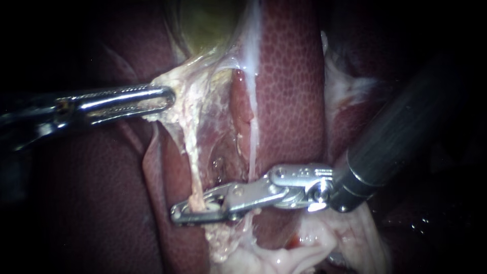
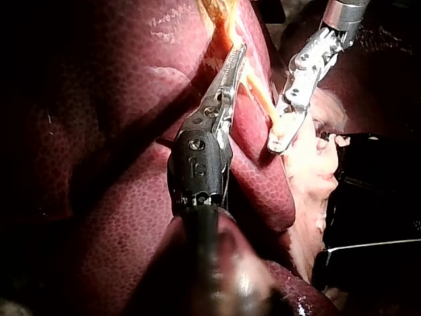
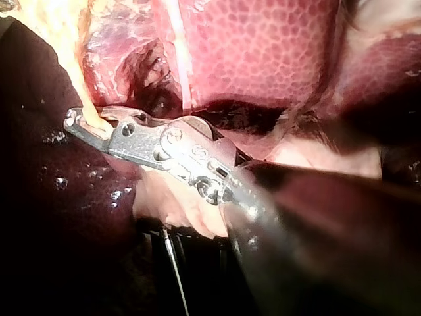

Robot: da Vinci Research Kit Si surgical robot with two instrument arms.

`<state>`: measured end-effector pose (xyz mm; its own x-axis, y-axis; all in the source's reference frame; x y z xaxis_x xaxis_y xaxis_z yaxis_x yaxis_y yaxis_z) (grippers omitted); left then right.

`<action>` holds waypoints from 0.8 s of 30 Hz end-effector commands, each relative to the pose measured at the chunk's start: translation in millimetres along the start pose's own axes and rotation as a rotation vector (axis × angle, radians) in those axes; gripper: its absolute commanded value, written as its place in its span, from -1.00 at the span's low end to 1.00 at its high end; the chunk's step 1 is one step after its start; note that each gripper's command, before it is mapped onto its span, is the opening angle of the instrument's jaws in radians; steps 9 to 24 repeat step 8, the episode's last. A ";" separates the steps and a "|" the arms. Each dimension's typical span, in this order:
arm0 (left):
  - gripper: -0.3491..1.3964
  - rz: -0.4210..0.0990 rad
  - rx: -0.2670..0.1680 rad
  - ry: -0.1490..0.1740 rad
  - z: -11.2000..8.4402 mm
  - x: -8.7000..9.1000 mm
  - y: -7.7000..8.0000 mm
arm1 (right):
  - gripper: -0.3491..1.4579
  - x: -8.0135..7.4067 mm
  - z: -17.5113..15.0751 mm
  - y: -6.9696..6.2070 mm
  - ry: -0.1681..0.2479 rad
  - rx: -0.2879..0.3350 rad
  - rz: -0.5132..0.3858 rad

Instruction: Clipping first clip left tube

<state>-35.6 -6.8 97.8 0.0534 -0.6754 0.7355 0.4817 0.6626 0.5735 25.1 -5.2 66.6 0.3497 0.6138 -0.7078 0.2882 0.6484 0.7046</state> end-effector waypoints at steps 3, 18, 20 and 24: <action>-1.00 0.000 0.000 0.000 0.0 0.0 0.0 | -1.00 0.0 0.0 0.0 0.000 0.001 0.000; -1.00 0.000 0.000 0.000 0.0 0.0 0.0 | -1.00 -0.1 -0.1 0.0 0.000 0.002 0.000; -1.00 0.000 0.000 0.000 0.0 0.0 0.0 | -1.00 -0.1 -0.1 0.0 0.000 0.002 0.000; -1.00 0.000 0.000 0.000 0.0 0.0 0.0 | -1.00 -0.1 -0.1 0.0 0.000 0.002 0.000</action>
